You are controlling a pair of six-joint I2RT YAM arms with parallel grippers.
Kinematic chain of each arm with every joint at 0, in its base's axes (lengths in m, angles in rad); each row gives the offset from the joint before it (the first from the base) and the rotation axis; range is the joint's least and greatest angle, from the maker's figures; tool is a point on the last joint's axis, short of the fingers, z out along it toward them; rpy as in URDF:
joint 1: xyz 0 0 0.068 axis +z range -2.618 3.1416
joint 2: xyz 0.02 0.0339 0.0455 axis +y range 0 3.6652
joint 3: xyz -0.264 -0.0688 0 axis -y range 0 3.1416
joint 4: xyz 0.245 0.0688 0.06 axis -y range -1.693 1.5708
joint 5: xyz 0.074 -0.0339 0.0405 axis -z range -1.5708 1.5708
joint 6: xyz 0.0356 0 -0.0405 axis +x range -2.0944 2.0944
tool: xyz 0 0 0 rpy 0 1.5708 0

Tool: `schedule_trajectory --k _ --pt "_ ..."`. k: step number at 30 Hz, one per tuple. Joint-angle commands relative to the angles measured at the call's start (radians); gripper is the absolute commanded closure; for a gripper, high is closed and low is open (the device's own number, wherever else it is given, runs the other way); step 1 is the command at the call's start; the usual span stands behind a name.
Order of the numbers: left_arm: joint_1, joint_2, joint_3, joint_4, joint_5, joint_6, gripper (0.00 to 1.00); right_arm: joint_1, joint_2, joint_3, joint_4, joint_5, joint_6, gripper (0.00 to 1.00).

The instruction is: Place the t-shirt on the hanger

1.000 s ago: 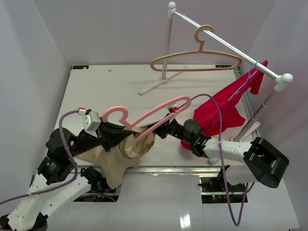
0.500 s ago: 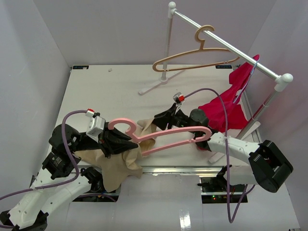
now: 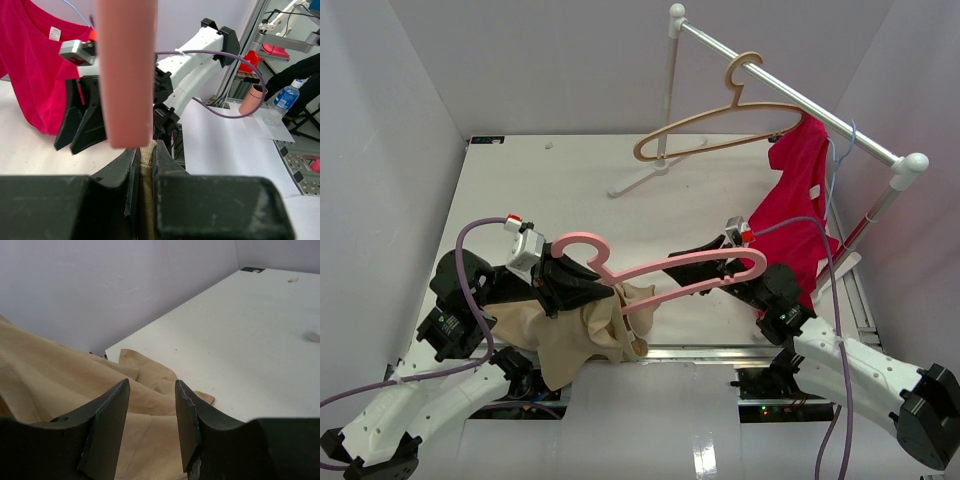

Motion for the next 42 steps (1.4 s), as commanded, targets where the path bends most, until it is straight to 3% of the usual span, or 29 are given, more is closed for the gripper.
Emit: schedule_trajectory --k 1,15,34,36,38,39,40,42 --pt "0.0 -0.007 0.02 0.063 -0.068 -0.015 1.0 0.046 -0.106 -0.045 0.008 0.035 0.017 0.51" --pt "0.0 0.037 0.024 0.072 -0.124 -0.002 1.0 0.268 -0.11 -0.023 -0.146 0.055 -0.111 0.49" --pt "0.0 0.039 0.019 0.063 -0.136 0.017 1.0 0.397 0.057 -0.044 -0.061 0.104 -0.103 0.49" --pt "0.0 0.036 0.021 0.051 -0.144 0.025 1.0 0.402 0.073 -0.038 -0.061 0.115 -0.102 0.57" --pt "0.0 0.029 0.032 0.019 -0.155 0.036 1.0 0.403 0.092 -0.013 -0.072 0.117 -0.111 0.81" --pt "0.0 0.017 0.037 0.005 -0.16 0.044 1.0 0.403 0.095 -0.001 -0.081 0.127 -0.114 0.87" --pt "0.0 0.005 0.041 -0.009 -0.165 0.053 1.0 0.403 0.098 0.012 -0.089 0.138 -0.117 0.92" --pt "0.0 -0.011 0.077 -0.088 -0.206 0.074 1.0 0.403 0.088 0.068 -0.167 0.242 -0.122 0.92"
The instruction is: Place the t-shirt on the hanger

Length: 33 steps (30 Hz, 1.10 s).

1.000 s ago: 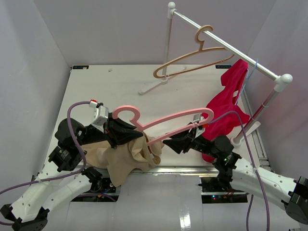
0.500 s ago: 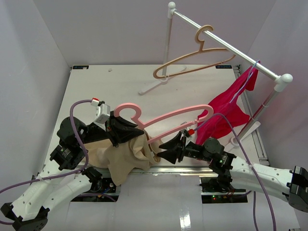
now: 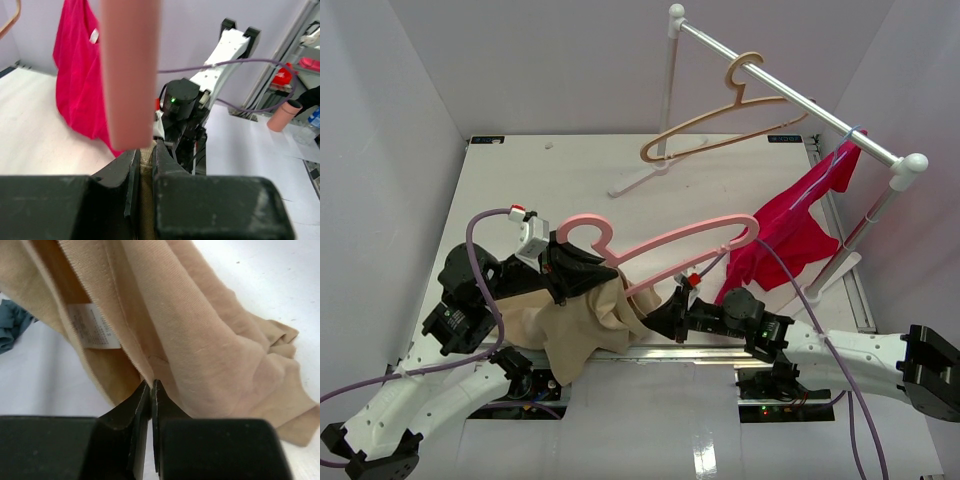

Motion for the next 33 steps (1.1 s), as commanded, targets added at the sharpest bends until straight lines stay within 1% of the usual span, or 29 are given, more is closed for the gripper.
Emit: schedule_trajectory --k 1,3,5,7,10,12,15,17,23,25,30,33 --pt "0.0 -0.047 0.093 -0.157 -0.093 0.065 1.0 0.006 -0.018 0.153 -0.102 0.236 -0.022 0.92" --pt "0.0 -0.044 0.153 -0.317 -0.18 0.123 1.0 0.005 -0.04 0.21 -0.193 0.375 -0.023 0.92" --pt "0.0 -0.056 0.172 -0.396 -0.286 0.169 1.0 0.003 -0.044 0.282 -0.312 0.555 -0.03 0.92" --pt "0.0 -0.084 0.145 -0.449 -0.366 0.211 1.0 0.002 -0.032 0.376 -0.382 0.626 -0.044 0.92" --pt "0.0 -0.134 0.11 -0.477 -0.405 0.248 1.0 0.002 -0.006 0.505 -0.491 0.701 -0.048 0.92" --pt "0.0 -0.126 0.116 -0.513 -0.434 0.266 1.0 0.002 0.014 0.579 -0.567 0.769 -0.043 0.92" --pt "0.0 -0.122 0.12 -0.531 -0.43 0.278 1.0 -0.005 0.034 0.656 -0.656 0.871 -0.044 0.92" --pt "0.0 -0.128 0.112 -0.525 -0.417 0.285 1.0 -0.014 0.037 0.693 -0.708 0.898 -0.05 0.92" --pt "0.0 -0.125 0.112 -0.519 -0.358 0.322 1.0 -0.088 0.046 0.802 -0.783 0.936 -0.091 0.92" --pt "0.0 -0.132 0.113 -0.514 -0.348 0.324 1.0 -0.13 0.048 0.81 -0.798 0.904 -0.091 0.92" --pt "0.0 -0.167 0.104 -0.483 -0.267 0.322 1.0 -0.217 0.064 0.804 -0.799 0.806 -0.077 0.92" --pt "0.0 -0.158 0.098 -0.492 -0.219 0.319 1.0 -0.236 0.067 0.789 -0.797 0.774 -0.06 0.92"
